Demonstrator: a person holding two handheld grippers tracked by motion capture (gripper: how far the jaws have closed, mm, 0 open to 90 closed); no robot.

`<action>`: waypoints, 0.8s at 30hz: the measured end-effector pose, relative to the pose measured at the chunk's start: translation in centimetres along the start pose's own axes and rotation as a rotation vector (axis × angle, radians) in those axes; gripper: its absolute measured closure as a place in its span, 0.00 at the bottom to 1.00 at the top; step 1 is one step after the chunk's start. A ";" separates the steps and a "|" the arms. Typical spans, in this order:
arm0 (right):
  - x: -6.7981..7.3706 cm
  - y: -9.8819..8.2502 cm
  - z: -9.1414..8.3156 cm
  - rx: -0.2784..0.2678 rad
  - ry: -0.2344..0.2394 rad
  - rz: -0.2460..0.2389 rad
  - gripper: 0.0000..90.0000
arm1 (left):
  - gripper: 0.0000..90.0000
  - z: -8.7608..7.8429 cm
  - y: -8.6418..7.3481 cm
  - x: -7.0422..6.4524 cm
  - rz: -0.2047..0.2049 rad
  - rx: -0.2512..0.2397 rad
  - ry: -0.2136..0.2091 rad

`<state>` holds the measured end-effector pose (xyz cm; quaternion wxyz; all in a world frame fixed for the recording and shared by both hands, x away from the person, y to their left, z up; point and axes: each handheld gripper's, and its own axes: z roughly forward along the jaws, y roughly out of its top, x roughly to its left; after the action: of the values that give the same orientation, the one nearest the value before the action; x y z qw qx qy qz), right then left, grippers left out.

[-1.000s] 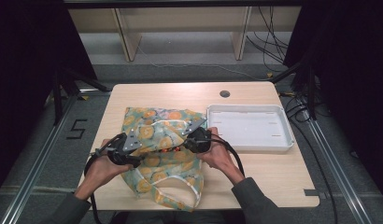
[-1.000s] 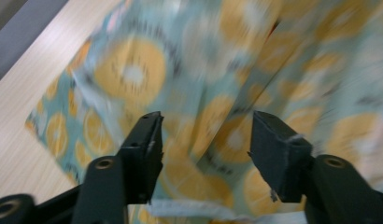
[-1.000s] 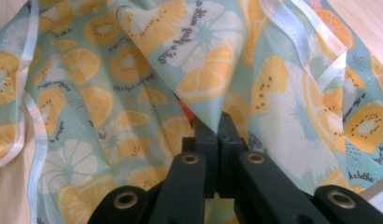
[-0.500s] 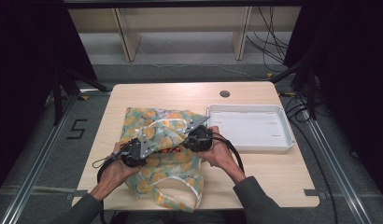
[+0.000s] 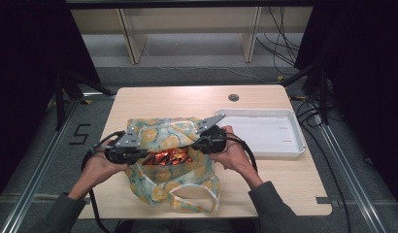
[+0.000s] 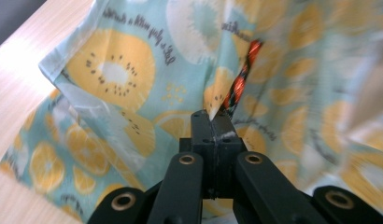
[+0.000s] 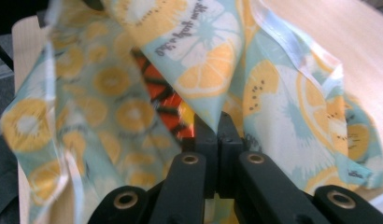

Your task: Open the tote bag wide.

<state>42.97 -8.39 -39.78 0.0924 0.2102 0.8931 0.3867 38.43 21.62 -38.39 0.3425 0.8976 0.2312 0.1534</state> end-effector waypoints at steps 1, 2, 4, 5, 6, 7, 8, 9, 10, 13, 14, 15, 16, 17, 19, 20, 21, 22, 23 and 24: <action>-0.1 0.1 -0.3 -0.008 0.005 -0.004 1.00 | 1.00 -0.5 0.4 0.1 -0.006 -0.008 -0.010; -0.2 0.3 -0.6 -0.027 0.004 -0.009 1.00 | 1.00 -1.0 0.7 0.4 0.011 -0.014 -0.029; -0.5 0.4 -0.8 -0.051 -0.007 -0.002 1.00 | 1.00 -1.1 1.1 0.9 -0.024 -0.028 -0.045; -0.8 0.4 -0.6 -0.061 -0.015 0.002 1.00 | 1.00 -0.9 1.2 1.4 -0.031 -0.031 -0.048; -0.9 0.4 -0.5 -0.058 -0.029 0.007 1.00 | 1.00 -0.4 1.1 1.9 -0.041 -0.021 -0.049; -1.1 0.3 0.0 -0.059 -0.047 0.003 1.00 | 1.00 0.2 0.9 2.3 -0.065 -0.012 -0.055; -1.2 0.3 0.5 -0.044 -0.065 -0.001 1.00 | 1.00 0.9 0.7 2.8 -0.081 -0.009 -0.050; -1.4 0.2 1.0 -0.044 -0.084 -0.009 1.00 | 1.00 1.6 0.4 3.4 -0.096 0.005 -0.049; -1.5 0.0 1.4 -0.033 -0.093 0.001 1.00 | 1.00 2.3 0.1 3.8 -0.104 0.017 -0.045; -2.0 -0.3 3.1 -0.008 -0.134 0.002 1.00 | 1.00 4.0 -0.5 4.4 -0.123 0.051 -0.040; -2.1 -0.5 3.6 0.008 -0.144 -0.009 1.00 | 1.00 4.4 -0.7 4.7 -0.116 0.063 -0.036; -2.2 -0.7 4.1 0.018 -0.155 -0.008 1.00 | 1.00 4.8 -0.9 4.8 -0.117 0.067 -0.031; -2.3 -0.8 4.6 0.033 -0.158 0.000 1.00 | 1.00 5.1 -1.1 5.0 -0.131 0.074 -0.024; -2.2 -0.9 4.9 0.046 -0.167 0.011 1.00 | 1.00 5.3 -1.3 5.3 -0.130 0.076 -0.020; -2.1 -0.8 5.7 0.053 -0.187 -0.010 1.00 | 1.00 5.7 -1.7 5.6 -0.144 0.089 -0.001; -2.0 -0.7 6.0 0.066 -0.186 -0.024 1.00 | 1.00 5.8 -1.9 5.7 -0.142 0.097 0.008; -1.8 -0.7 6.4 0.066 -0.186 -0.023 1.00 | 1.00 5.8 -2.2 5.8 -0.130 0.102 0.010; -1.7 -0.8 6.6 0.075 -0.180 -0.017 1.00 | 1.00 5.9 -2.5 5.9 -0.140 0.103 0.014; -1.7 -0.9 6.9 0.069 -0.184 -0.018 0.99 | 1.00 6.0 -2.7 6.0 -0.129 0.107 0.019; -1.6 -0.9 7.1 0.072 -0.178 -0.003 0.99 | 1.00 6.0 -2.9 6.0 -0.136 0.119 0.026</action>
<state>46.46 -5.03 -45.30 0.1642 0.2456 0.8950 0.3341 45.25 23.36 -43.95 0.2954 0.8964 0.3048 0.1272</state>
